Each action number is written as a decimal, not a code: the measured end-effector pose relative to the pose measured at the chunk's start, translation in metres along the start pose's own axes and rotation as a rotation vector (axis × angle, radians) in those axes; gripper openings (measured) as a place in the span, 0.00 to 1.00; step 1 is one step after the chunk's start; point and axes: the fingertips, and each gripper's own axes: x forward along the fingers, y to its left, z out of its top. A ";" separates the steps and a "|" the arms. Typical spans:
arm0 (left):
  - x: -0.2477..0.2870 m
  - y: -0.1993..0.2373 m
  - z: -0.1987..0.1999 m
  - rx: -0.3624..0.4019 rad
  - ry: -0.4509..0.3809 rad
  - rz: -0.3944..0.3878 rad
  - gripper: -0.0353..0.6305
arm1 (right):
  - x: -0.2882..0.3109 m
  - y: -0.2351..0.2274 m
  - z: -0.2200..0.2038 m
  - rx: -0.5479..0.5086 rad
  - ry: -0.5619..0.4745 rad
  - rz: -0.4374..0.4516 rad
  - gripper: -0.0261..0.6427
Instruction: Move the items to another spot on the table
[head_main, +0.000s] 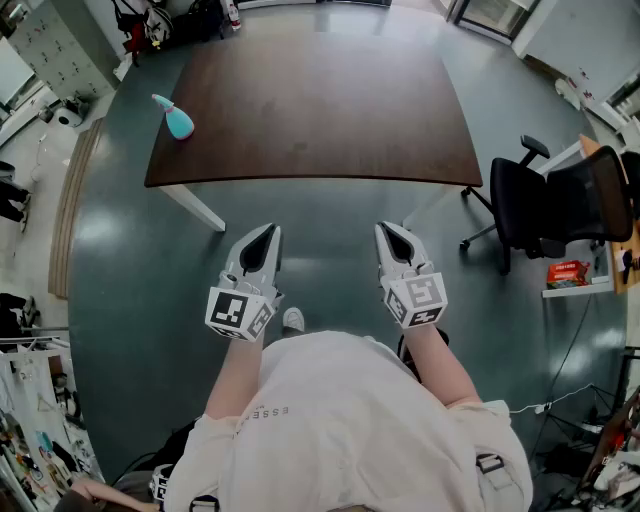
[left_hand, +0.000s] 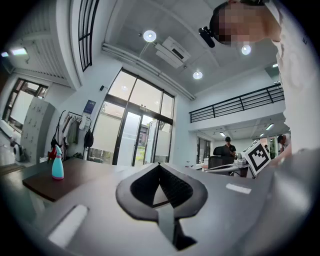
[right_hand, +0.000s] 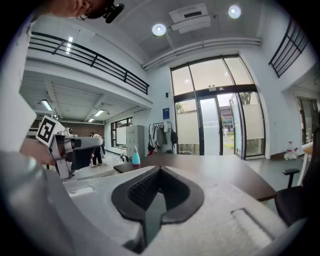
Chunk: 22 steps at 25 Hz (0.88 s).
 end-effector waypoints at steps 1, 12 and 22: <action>0.000 0.000 0.001 -0.003 -0.006 -0.006 0.07 | 0.001 0.000 0.000 0.000 0.001 0.000 0.03; 0.003 0.009 0.009 -0.005 -0.019 0.000 0.07 | 0.011 -0.005 0.001 0.035 0.008 -0.029 0.03; -0.023 0.078 0.015 -0.011 -0.039 0.104 0.07 | 0.067 0.028 0.008 0.022 0.011 0.029 0.03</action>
